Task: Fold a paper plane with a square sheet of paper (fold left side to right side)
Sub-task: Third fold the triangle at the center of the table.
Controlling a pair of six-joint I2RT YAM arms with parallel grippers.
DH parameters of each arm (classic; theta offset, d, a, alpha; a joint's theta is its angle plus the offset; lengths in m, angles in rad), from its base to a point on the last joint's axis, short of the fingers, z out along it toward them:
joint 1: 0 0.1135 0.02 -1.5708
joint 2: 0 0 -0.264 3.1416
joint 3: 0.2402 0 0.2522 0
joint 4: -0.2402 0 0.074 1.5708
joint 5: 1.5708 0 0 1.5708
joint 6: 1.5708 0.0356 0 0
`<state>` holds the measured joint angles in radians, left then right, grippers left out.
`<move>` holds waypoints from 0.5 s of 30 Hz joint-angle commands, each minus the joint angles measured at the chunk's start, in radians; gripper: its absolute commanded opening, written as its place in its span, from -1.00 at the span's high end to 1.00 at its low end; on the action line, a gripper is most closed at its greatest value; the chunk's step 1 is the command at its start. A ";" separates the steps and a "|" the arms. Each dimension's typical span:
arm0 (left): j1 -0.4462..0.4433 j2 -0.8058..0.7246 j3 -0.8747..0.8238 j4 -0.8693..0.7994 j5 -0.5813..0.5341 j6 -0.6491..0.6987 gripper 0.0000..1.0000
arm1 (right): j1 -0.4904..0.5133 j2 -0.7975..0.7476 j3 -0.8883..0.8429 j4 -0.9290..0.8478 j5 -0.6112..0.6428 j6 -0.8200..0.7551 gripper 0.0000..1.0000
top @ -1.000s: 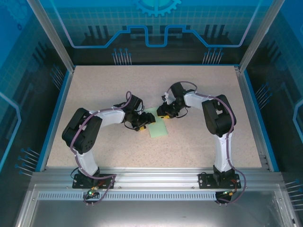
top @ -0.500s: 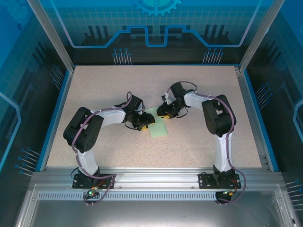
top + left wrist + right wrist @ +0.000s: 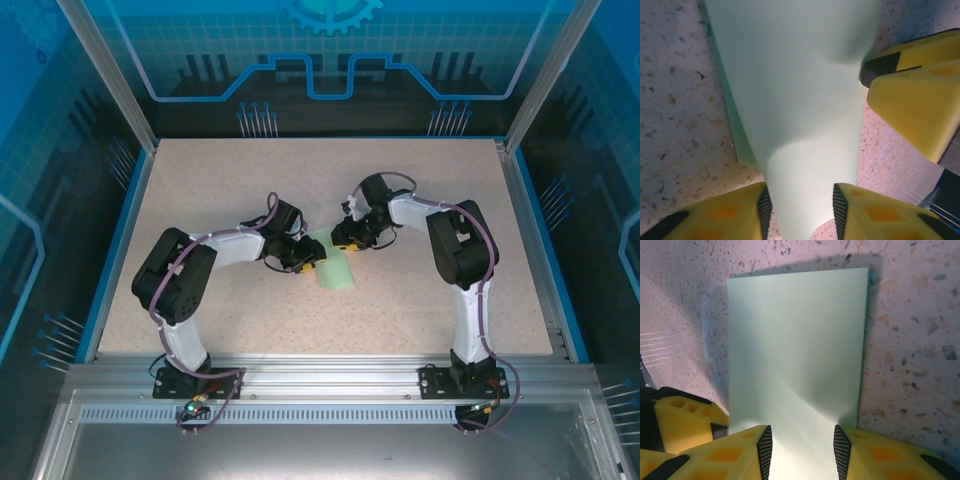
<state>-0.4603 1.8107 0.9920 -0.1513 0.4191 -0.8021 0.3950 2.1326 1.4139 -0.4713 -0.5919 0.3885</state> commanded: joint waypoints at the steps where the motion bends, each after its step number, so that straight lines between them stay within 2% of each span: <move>1: -0.003 -0.033 -0.014 -0.007 -0.001 -0.002 0.38 | 0.013 0.035 -0.001 -0.037 0.032 -0.010 0.18; 9: -0.003 -0.037 -0.018 -0.015 -0.006 -0.009 0.83 | 0.001 -0.045 -0.051 0.065 0.011 -0.003 0.08; 15: -0.002 -0.047 -0.022 -0.008 -0.008 -0.022 0.93 | -0.025 -0.213 -0.146 0.125 0.092 -0.055 -0.25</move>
<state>-0.4610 1.8038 0.9867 -0.1509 0.4160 -0.8143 0.3870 2.0235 1.3037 -0.3889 -0.5522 0.3748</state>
